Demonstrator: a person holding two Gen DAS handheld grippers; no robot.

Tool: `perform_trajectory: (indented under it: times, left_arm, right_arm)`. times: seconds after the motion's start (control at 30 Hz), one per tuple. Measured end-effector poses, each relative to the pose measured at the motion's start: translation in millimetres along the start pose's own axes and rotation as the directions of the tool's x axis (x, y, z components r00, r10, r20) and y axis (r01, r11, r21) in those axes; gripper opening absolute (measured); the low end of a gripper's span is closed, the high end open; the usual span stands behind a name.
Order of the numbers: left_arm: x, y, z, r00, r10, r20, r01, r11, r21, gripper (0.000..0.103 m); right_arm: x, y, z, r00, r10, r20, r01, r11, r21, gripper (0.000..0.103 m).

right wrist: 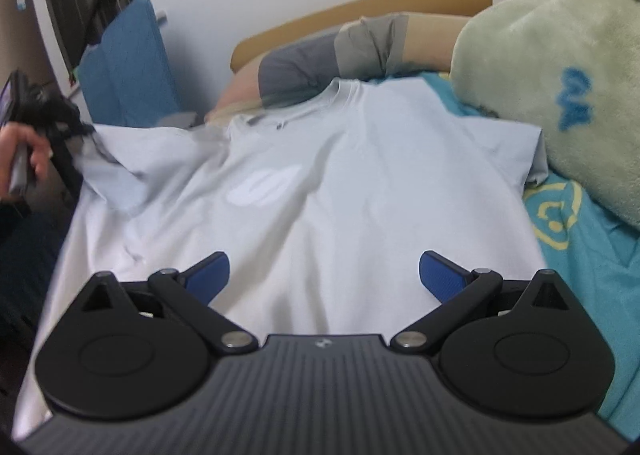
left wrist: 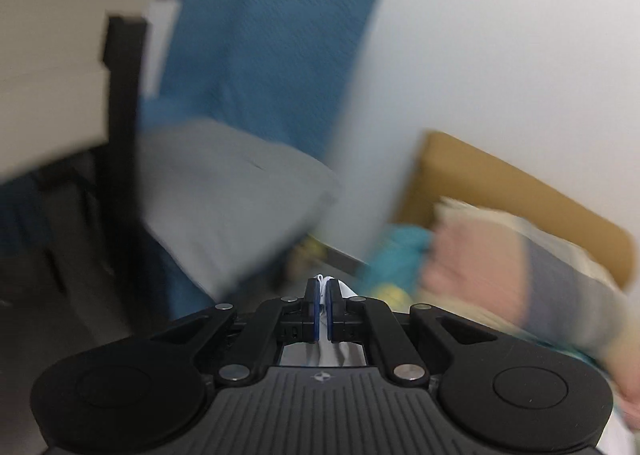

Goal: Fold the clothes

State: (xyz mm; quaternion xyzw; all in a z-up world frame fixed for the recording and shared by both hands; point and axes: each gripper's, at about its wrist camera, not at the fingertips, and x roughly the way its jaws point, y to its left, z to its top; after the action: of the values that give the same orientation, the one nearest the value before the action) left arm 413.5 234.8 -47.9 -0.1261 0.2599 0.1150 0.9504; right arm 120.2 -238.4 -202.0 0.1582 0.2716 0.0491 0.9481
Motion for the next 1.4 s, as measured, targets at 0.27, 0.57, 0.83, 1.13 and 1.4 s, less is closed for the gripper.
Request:
perform_trajectory:
  times: [0.27, 0.57, 0.83, 1.13, 1.4]
  left_arm:
    - [71, 48, -55, 0.985, 0.093, -0.145, -0.093, 0.996, 0.004, 0.006]
    - [-14, 68, -101, 0.961, -0.035, -0.276, 0.041, 0.999, 0.018, 0.056]
    - [-169, 13, -108, 0.971, -0.153, -0.186, 0.173, 0.980, 0.096, 0.084]
    - [-301, -93, -140, 0.937, -0.329, -0.114, 0.345, 0.919, 0.189, 0.103]
    - [-364, -140, -192, 0.925, -0.370, -0.087, 0.380, 0.894, 0.237, 0.103]
  right_arm:
    - [10, -3, -2, 1.000, -0.006, -0.016, 0.006, 1.000, 0.009, 0.103]
    - [11, 2, 0, 1.000, -0.007, -0.012, 0.007, 1.000, -0.013, 0.103]
    - [-17, 15, 8, 0.999, -0.002, 0.053, 0.007, 0.996, -0.086, 0.103]
    - [-85, 8, 25, 0.989, 0.039, 0.145, -0.035, 0.999, -0.033, 0.103]
    - [-126, -3, 39, 0.974, 0.037, 0.224, -0.046, 0.998, 0.034, 0.103]
